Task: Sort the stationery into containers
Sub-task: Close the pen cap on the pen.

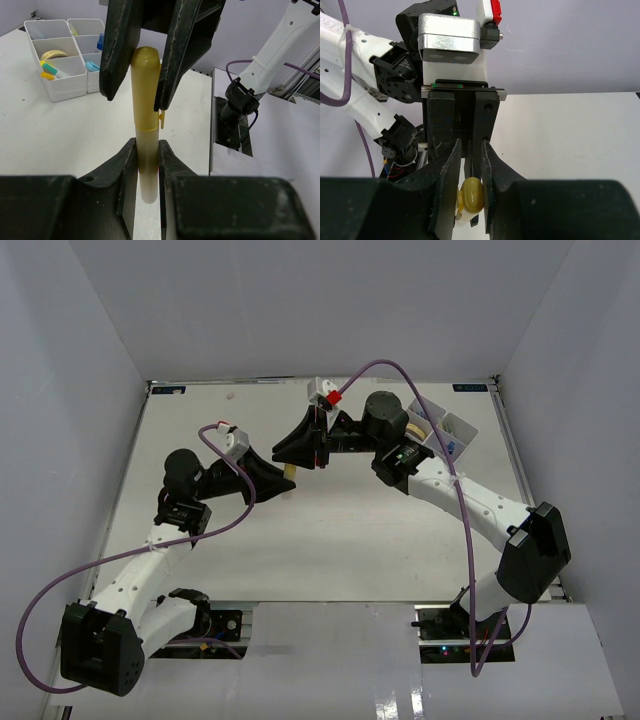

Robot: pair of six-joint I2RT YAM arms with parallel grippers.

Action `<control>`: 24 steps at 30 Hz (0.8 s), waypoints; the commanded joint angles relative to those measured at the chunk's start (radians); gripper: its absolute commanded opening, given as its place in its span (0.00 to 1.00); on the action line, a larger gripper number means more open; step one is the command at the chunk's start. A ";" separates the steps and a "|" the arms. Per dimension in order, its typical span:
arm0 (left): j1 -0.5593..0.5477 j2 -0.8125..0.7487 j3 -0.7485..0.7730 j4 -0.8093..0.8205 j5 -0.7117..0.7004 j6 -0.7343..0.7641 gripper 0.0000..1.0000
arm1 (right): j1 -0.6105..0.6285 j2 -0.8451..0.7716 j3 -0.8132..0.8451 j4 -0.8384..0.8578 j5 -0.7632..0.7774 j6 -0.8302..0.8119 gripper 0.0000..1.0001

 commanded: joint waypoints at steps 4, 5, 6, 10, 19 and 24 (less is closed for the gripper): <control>-0.002 -0.016 -0.012 0.084 0.023 -0.041 0.00 | 0.016 0.009 0.003 0.025 -0.047 0.011 0.15; -0.002 -0.016 -0.014 0.091 0.023 -0.046 0.00 | 0.019 0.010 0.001 0.016 -0.048 0.007 0.15; -0.002 -0.018 -0.016 0.108 0.025 -0.062 0.00 | 0.019 0.012 -0.003 0.001 -0.059 0.004 0.14; -0.002 -0.021 -0.023 0.182 0.034 -0.119 0.00 | 0.025 0.010 -0.028 -0.032 -0.079 -0.010 0.13; 0.001 -0.016 0.015 0.216 0.005 -0.142 0.00 | 0.042 0.010 -0.072 -0.171 -0.082 -0.079 0.11; 0.007 -0.036 0.041 0.185 -0.058 -0.104 0.00 | 0.045 0.004 -0.091 -0.237 -0.071 -0.101 0.11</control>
